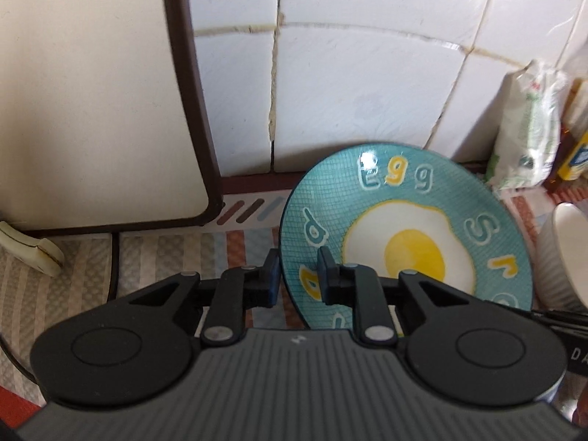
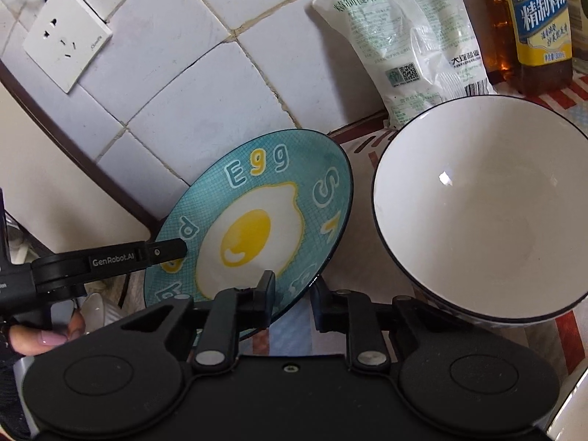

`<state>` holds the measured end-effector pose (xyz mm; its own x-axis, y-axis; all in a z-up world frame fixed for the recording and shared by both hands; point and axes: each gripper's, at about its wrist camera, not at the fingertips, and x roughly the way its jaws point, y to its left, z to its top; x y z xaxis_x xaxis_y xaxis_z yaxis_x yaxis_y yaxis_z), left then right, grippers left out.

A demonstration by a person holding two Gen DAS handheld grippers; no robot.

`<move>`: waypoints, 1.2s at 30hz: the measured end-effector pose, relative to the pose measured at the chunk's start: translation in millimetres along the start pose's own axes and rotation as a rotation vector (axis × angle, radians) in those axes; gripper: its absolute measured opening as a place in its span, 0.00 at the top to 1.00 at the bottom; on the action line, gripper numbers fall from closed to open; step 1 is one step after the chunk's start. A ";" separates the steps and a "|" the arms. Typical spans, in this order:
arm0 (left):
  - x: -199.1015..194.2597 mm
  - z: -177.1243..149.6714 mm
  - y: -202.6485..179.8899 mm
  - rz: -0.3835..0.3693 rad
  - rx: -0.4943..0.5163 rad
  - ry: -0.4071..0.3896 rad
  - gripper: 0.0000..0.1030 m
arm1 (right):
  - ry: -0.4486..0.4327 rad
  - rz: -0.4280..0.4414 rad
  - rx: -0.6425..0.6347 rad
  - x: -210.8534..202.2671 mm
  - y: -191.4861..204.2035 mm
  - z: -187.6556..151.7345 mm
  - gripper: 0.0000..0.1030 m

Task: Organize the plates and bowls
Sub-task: 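Lift the teal egg plate with both grippers over the plate stack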

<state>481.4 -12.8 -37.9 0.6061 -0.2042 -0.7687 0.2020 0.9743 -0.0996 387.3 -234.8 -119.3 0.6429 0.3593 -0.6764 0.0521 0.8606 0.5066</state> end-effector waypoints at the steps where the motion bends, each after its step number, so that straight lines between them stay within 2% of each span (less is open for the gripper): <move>1: -4.1 -0.6 0.7 -0.007 0.005 -0.013 0.83 | -0.002 0.009 0.006 -1.7 0.0 0.4 0.75; 11: -65.6 -18.3 2.5 -0.046 0.064 -0.157 0.83 | -0.057 0.093 0.025 -54.0 4.3 0.1 0.75; 19: -134.6 -51.3 5.2 -0.096 0.061 -0.224 0.84 | -0.072 0.134 -0.016 -116.5 26.2 -19.5 0.75; 26: -194.0 -96.7 -1.0 -0.095 0.069 -0.287 0.83 | -0.065 0.176 -0.037 -168.3 42.2 -51.5 0.75; 36: -242.4 -167.9 -4.1 -0.088 0.092 -0.331 0.83 | -0.055 0.189 -0.061 -213.5 45.8 -113.0 0.74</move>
<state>204.5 48.6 42.8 0.7971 -0.3209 -0.5116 0.3233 0.9423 -0.0873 166.0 -231.3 -12.1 0.6774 0.4975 -0.5418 -0.1187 0.8009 0.5870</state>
